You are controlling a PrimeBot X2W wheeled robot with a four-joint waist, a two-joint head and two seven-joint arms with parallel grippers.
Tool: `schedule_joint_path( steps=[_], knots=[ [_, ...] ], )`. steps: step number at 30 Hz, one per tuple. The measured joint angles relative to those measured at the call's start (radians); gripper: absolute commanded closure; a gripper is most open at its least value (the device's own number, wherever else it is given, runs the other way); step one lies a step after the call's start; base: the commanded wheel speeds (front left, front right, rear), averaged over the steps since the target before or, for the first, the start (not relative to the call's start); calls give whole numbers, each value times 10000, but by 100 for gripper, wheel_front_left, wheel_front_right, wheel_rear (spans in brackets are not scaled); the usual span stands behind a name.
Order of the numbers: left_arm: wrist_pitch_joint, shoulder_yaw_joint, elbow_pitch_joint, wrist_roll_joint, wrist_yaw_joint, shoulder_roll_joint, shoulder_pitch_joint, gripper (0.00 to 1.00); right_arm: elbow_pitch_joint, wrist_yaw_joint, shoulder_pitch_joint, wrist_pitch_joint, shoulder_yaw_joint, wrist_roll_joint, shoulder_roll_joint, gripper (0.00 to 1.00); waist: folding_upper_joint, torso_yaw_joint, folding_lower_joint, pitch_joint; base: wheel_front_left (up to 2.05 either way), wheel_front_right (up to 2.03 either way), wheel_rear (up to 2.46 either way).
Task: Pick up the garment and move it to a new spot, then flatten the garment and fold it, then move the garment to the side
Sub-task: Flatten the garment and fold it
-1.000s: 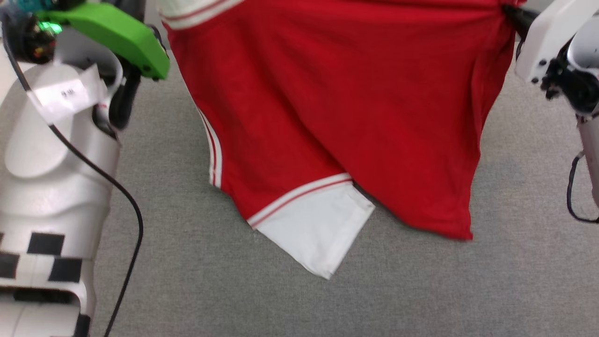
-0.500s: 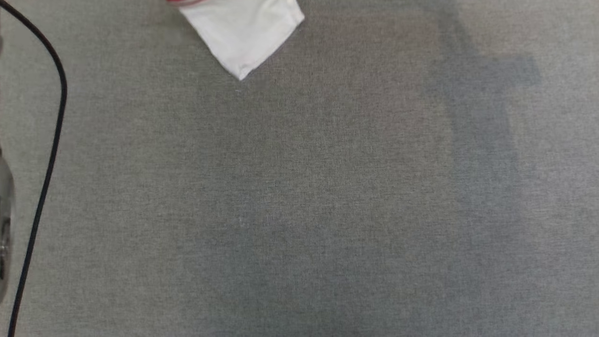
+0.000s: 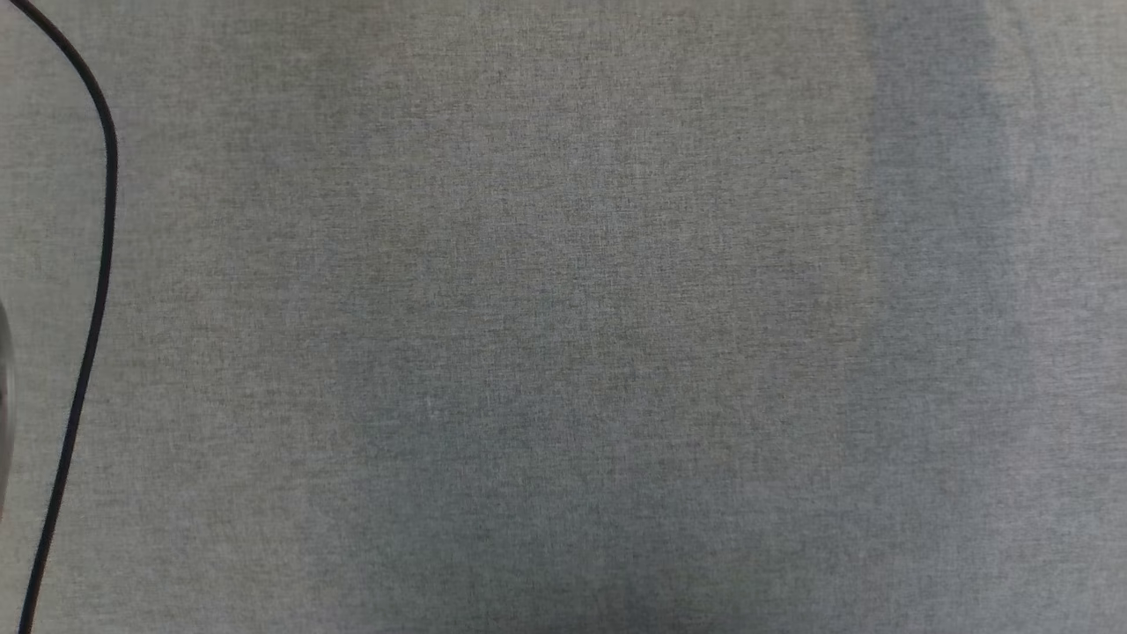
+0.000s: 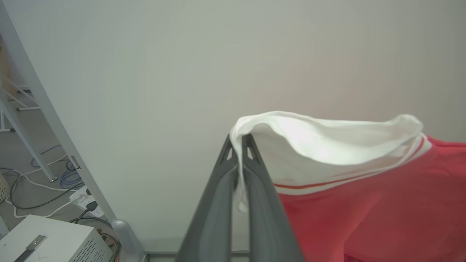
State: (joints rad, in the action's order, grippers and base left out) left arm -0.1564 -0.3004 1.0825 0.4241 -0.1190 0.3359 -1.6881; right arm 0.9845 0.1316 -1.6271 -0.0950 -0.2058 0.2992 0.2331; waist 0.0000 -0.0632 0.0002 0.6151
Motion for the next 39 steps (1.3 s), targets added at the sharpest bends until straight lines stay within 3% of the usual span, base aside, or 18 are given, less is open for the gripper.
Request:
schedule_joint_path(
  steps=[5,11,20,29,35,39],
  knots=[
    [-207,134,537,512,-50,-276,475,100,416,0,46,257,-430,431,13,100,0,109,0,293,0,0,0],
    [-466,-36,619,1344,-88,-602,2290,100,476,0,1223,742,-1206,1122,121,100,0,267,0,6,0,0,0],
    [-654,-991,-1124,3055,-90,-489,6303,100,-330,0,4837,1551,-2276,2661,709,100,0,423,-3,-1120,0,0,0],
    [-890,-1187,-2907,3693,-79,94,9579,100,-1672,10,8012,2023,-2734,3563,1521,100,0,613,-3,-2474,0,0,0],
    [-907,-1116,-4543,3766,489,293,11890,100,-2604,12,9969,1992,-2594,3735,1847,100,0,724,-3,-3440,0,0,0],
    [-731,-1103,-5937,3881,1160,514,13541,100,-3333,12,11321,1858,-2197,3720,1977,100,0,783,-4,-4084,0,0,0]
  ],
)
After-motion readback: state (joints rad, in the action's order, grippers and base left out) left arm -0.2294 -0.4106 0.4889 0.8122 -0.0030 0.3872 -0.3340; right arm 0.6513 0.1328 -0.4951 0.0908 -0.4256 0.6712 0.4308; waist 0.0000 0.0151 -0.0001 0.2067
